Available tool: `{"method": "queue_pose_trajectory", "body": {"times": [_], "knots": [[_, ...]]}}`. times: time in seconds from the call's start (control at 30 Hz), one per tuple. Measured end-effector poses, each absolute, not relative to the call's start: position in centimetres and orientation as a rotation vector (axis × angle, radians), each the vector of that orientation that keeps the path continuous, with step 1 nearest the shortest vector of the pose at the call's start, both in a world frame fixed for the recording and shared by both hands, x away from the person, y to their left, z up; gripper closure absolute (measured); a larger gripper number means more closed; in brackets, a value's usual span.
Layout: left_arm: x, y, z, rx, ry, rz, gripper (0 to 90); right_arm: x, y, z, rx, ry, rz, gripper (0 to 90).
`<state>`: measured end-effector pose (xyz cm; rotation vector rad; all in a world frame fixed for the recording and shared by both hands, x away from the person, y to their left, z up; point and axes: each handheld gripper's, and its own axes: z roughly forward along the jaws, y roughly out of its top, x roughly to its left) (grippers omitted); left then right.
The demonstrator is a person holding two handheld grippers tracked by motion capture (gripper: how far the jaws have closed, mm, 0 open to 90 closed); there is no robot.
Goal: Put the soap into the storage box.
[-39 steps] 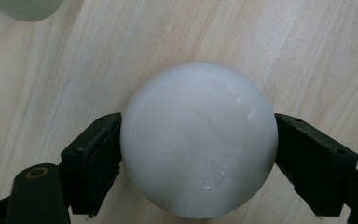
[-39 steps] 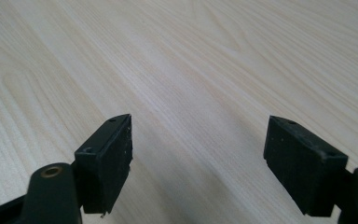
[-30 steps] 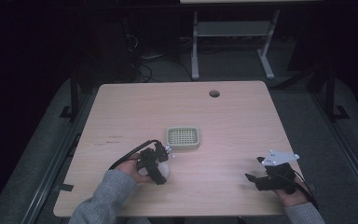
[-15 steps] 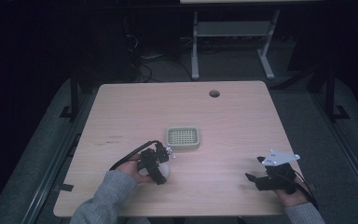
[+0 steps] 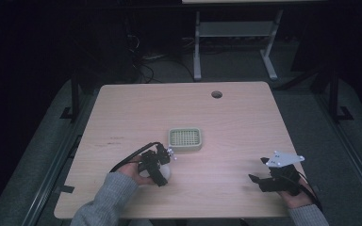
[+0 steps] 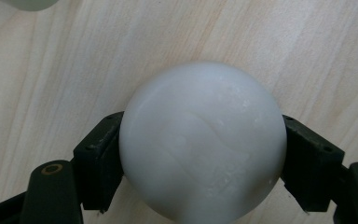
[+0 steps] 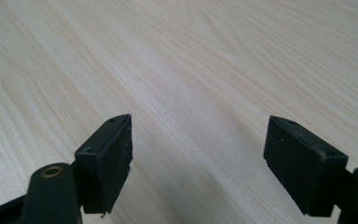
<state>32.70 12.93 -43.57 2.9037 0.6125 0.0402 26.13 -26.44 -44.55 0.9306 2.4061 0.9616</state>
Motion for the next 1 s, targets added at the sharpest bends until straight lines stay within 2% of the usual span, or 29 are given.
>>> {"method": "queue_pose_trajectory", "body": {"times": [0.5, 1.0], "knots": [[32.4, 13.4, -42.9, 2.912, 0.611, 0.045, 23.8, 26.2, -26.2, -44.6, 0.927, 2.409, 0.968, 23.1], [33.1, 13.5, -40.8, 2.881, 0.603, 0.049, 23.8, 26.3, -26.4, -44.7, 0.935, 2.408, 0.972, 23.1]]}}
